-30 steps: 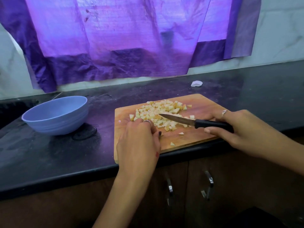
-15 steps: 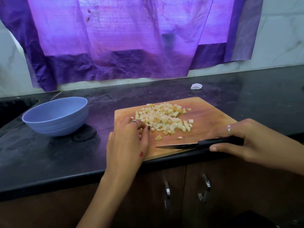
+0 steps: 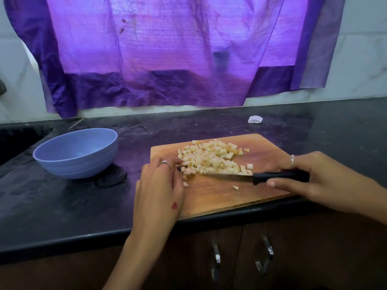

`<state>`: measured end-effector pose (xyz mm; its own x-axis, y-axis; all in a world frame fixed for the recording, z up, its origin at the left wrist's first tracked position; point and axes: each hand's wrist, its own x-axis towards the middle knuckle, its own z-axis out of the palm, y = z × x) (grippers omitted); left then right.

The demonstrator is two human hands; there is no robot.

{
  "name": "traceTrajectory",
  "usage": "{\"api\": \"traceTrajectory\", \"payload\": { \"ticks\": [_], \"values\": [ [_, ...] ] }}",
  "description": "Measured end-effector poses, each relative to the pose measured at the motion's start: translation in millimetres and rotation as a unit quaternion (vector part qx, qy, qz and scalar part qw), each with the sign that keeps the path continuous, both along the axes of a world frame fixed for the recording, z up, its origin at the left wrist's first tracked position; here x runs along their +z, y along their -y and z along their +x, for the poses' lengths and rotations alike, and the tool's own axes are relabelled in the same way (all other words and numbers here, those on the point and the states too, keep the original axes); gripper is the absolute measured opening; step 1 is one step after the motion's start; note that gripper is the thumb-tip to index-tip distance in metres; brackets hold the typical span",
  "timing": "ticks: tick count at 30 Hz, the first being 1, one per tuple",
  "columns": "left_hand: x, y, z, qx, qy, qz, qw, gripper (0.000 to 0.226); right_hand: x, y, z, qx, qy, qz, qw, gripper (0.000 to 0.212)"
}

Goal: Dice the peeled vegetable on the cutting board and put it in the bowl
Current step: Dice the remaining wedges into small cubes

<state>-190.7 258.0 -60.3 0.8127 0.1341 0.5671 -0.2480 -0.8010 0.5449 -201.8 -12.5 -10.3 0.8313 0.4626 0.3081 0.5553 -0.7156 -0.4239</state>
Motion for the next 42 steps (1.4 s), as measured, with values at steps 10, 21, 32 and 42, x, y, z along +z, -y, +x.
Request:
{"api": "traceTrajectory", "payload": {
  "ticks": [10, 21, 32, 42],
  "values": [
    [3, -30, 19, 0.028, -0.030, -0.047, 0.998, 0.036, 10, -33, 13, -0.004, 0.036, -0.032, 0.999, 0.039],
    [-2, -37, 26, -0.023, -0.055, -0.136, 0.989, 0.039, 3, -47, 20, -0.053, 0.051, -0.016, 0.997, 0.038],
    [-3, -40, 23, -0.031, -0.061, -0.136, 0.988, 0.044, -5, -128, 28, -0.160, 0.058, -0.144, 0.975, 0.034],
    [-8, -38, 28, -0.059, -0.071, -0.081, 0.992, 0.043, 2, -74, -18, -0.206, 0.037, -0.040, 0.977, 0.019]
  ]
}}
